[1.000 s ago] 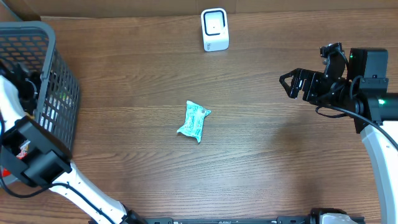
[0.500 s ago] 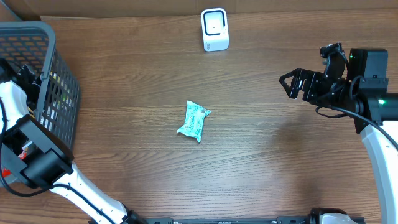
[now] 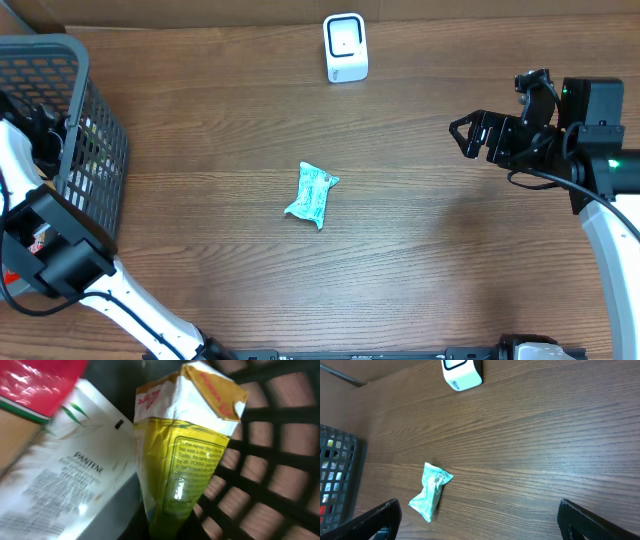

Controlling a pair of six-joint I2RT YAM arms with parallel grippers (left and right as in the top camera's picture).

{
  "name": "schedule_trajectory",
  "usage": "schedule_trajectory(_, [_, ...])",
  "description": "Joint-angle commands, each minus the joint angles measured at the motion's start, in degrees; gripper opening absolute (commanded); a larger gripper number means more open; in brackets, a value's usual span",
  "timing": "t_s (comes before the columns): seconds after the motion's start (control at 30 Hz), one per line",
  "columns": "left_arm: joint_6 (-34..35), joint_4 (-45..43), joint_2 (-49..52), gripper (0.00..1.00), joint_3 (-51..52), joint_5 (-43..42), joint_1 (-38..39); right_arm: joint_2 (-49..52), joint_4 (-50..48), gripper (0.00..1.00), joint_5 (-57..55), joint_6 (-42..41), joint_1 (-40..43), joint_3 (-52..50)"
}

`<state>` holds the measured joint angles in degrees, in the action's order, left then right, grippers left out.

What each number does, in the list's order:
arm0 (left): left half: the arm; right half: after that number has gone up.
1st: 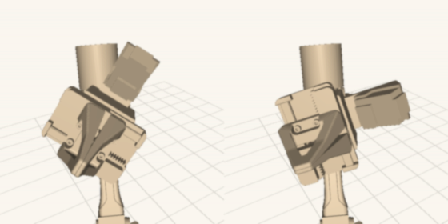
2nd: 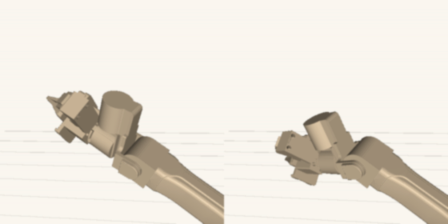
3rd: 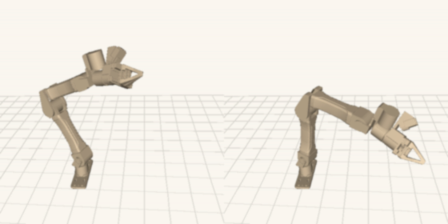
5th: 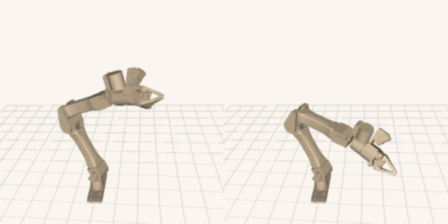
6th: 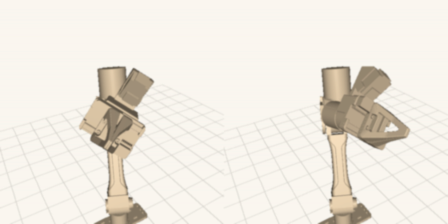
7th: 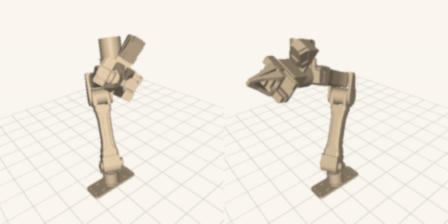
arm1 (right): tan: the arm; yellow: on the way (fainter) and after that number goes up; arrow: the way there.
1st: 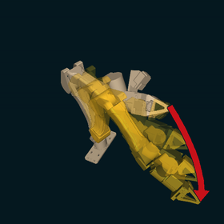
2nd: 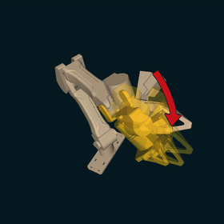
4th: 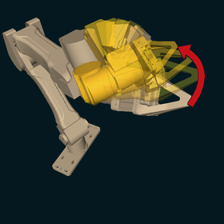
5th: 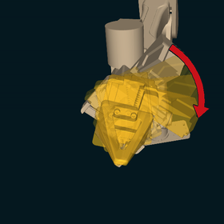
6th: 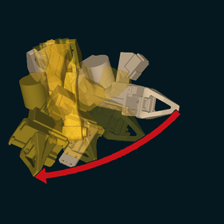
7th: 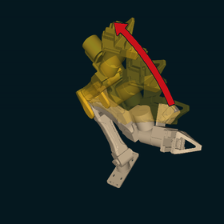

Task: Scan the item barcode
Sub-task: 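Grasp the yellow POKKA drink carton in the basket with the left gripper, then place the yellow carton on the table left of the wipes pack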

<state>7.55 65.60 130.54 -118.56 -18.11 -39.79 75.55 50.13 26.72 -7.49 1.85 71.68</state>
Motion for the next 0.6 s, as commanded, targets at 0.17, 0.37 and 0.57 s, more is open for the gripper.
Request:
schedule_trajectory(0.17, [-0.37,15.87,-1.33,0.04,-34.23,-1.42,-0.37,0.09,-0.50,1.00,-0.11,0.00,0.09,1.14])
schedule_trajectory(0.37, [-2.91,31.34,-1.33,0.04,-58.18,-1.46,0.22,0.07,-0.48,1.00,-0.11,0.00,0.09,1.14])
schedule_trajectory(0.57, [-3.76,31.21,-6.29,0.04,-61.37,-8.61,4.11,0.09,-0.07,1.00,-0.11,0.00,0.09,1.14])
